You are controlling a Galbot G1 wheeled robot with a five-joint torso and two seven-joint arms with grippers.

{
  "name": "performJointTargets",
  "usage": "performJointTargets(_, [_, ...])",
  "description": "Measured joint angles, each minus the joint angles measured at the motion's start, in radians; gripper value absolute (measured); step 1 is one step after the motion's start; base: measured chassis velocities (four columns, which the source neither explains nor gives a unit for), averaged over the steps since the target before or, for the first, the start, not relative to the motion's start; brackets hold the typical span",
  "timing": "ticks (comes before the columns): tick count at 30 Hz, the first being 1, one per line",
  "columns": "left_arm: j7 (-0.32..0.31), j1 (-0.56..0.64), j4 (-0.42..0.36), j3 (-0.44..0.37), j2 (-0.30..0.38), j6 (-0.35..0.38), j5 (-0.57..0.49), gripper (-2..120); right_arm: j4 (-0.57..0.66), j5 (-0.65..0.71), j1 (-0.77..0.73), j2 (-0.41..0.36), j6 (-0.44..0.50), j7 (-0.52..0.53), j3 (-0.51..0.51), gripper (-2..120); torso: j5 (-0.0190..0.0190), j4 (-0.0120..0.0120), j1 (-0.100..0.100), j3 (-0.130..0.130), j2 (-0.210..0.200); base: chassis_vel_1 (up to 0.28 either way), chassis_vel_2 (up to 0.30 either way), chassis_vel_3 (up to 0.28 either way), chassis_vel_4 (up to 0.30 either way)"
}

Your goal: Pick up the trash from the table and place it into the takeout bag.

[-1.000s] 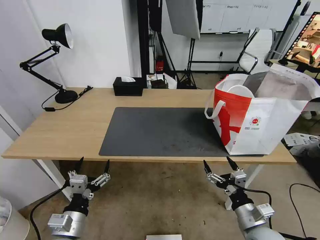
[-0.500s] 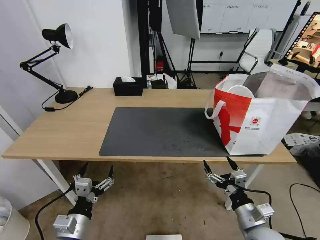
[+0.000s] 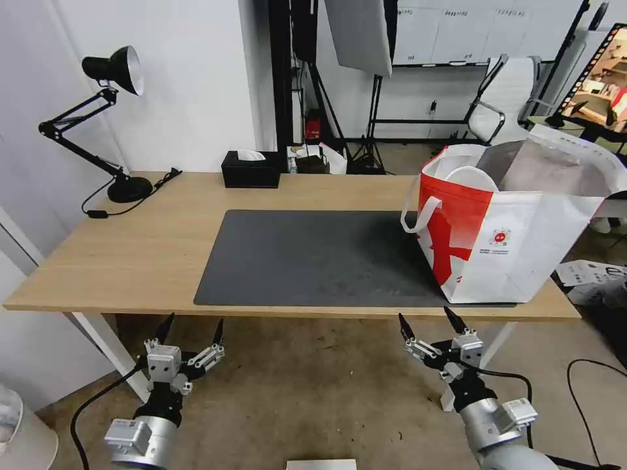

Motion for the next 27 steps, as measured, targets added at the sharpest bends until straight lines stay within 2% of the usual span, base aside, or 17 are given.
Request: performJointTargets(27, [0.0, 0.0, -0.001, 0.0, 0.001, -0.001, 0.0, 100, 0.0, 0.0, 0.0, 0.0, 0.0, 0.0, 0.0, 100, 0.0, 0.0, 0.0, 0.0, 0.0, 0.0, 0.0, 0.0, 0.0])
